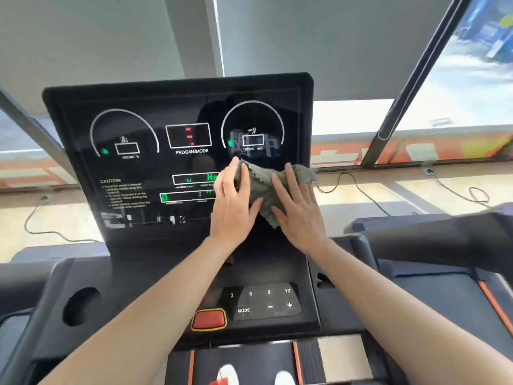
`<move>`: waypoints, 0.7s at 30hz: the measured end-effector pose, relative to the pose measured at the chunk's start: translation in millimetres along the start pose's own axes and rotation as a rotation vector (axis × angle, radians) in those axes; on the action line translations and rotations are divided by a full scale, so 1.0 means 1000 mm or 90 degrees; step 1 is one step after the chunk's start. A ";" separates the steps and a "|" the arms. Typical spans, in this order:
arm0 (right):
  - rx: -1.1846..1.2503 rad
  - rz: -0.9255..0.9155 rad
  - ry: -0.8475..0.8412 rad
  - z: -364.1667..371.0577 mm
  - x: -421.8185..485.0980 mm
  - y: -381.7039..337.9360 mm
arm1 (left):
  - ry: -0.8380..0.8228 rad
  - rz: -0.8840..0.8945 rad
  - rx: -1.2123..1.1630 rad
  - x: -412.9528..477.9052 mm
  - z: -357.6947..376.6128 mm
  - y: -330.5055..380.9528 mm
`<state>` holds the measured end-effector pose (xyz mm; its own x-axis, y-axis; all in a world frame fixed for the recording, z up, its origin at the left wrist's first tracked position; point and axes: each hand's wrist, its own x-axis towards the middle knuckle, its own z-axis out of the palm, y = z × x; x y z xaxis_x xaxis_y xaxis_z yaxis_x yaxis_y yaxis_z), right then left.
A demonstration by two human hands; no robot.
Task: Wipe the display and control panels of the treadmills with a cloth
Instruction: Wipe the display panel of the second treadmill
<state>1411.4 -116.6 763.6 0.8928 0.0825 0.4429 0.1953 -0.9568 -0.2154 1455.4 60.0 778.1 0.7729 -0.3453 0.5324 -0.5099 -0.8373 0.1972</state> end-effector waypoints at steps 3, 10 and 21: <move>-0.090 -0.004 -0.006 -0.009 0.020 0.006 | 0.018 0.042 0.108 0.019 -0.001 -0.010; -0.175 0.021 0.021 -0.037 0.081 0.007 | 0.087 0.074 0.221 0.081 -0.027 -0.027; -0.231 -0.061 0.057 -0.089 0.169 -0.003 | 0.102 0.039 0.257 0.147 -0.075 -0.052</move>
<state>1525.3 -124.2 916.8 0.8349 0.1676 0.5243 0.1059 -0.9836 0.1458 1567.4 84.5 907.7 0.6609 -0.3561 0.6606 -0.3398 -0.9268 -0.1597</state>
